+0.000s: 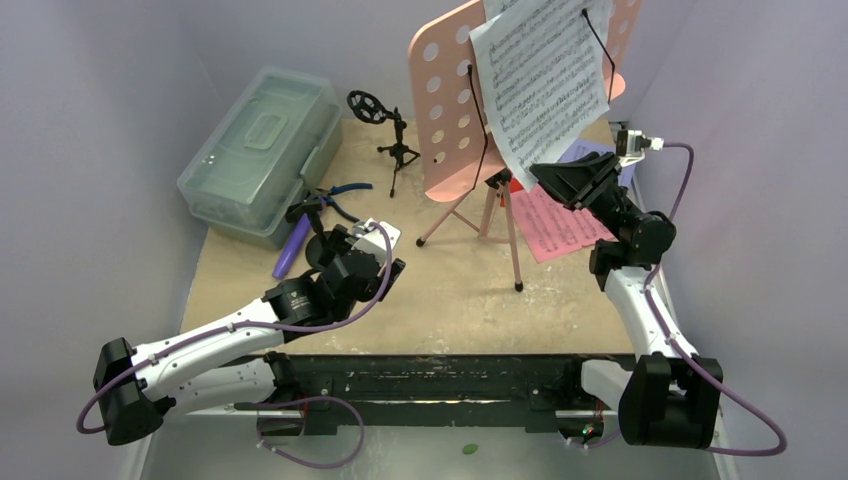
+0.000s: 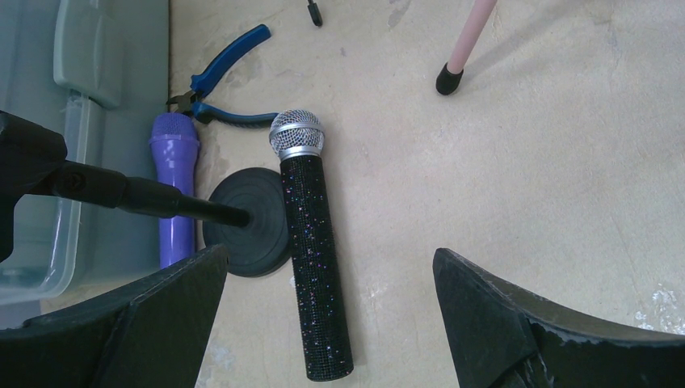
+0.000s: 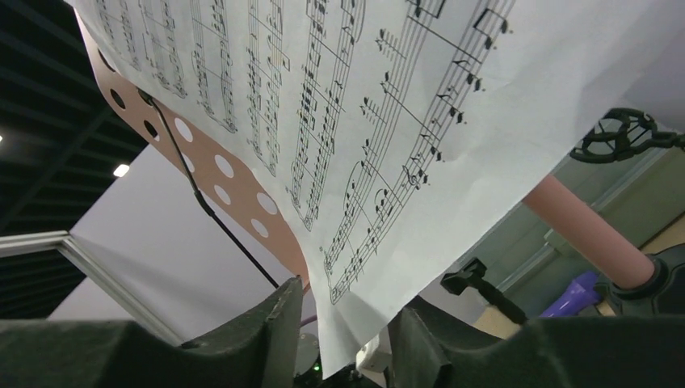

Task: Pack up the instrument practice props
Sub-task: Pick up the sheet music from the music stand.

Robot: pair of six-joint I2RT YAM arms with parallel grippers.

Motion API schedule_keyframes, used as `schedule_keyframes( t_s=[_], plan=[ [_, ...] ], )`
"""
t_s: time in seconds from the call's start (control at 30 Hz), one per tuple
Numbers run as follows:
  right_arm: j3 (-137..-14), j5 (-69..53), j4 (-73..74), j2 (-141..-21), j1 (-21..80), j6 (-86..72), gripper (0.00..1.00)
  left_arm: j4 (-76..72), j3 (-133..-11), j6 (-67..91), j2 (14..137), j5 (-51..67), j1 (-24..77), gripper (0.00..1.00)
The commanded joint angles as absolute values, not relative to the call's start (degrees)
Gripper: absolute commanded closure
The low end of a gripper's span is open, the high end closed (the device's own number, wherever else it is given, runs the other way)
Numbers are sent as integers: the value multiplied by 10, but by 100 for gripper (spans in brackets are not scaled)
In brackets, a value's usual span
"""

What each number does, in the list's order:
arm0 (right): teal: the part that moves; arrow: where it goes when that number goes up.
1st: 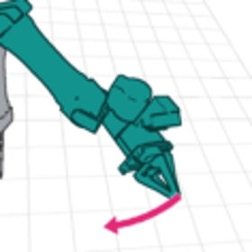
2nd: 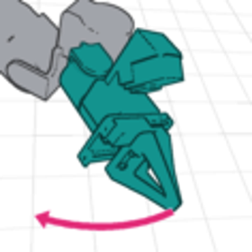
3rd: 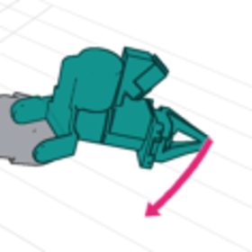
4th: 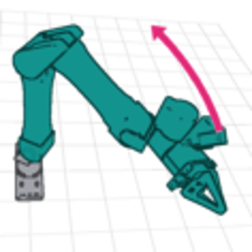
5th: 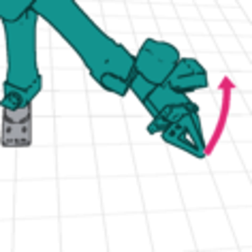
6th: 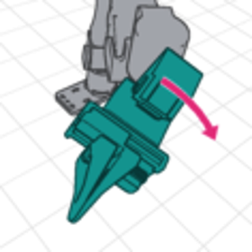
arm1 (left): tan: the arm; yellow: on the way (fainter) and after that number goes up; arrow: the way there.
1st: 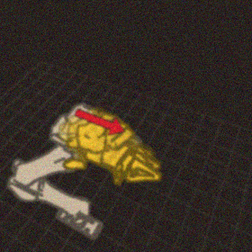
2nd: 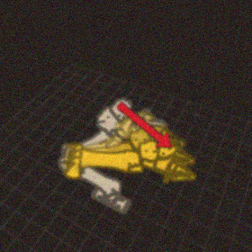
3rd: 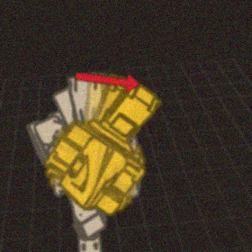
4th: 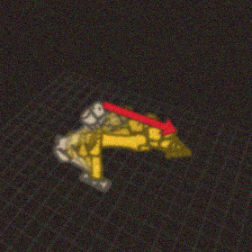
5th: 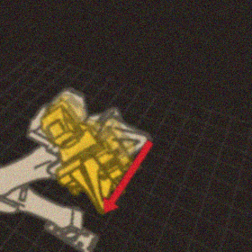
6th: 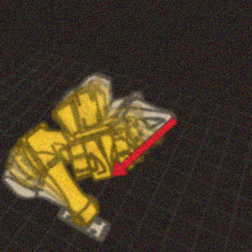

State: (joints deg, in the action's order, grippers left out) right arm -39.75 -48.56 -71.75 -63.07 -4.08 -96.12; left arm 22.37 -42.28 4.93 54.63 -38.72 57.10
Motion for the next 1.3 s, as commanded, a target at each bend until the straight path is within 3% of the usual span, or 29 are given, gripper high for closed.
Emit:
schedule_keyframes(
  t_s=[0.0,0.23,0.57,0.8,0.93,1.07,1.27],
  plan=[
    [-411,-469,-716,-629,-38,-953,63,215,-424,50,544,-384,568,2],
    [-398,-469,-705,-614,-39,-939,100,215,-424,50,542,-384,567,2],
    [-336,-513,-706,-537,-40,-922,100,216,-424,50,538,-385,567,2],
    [-263,-609,-658,-457,-50,-824,100,217,-424,51,535,-385,567,2],
    [-270,-654,-489,-419,-68,-694,100,217,-424,51,533,-384,568,2],
    [-322,-687,-228,-399,-84,-488,100,217,-423,51,525,-383,567,2],
    [-419,-687,48,-393,-97,-184,100,216,-421,51,521,-379,567,3]
  ],
)
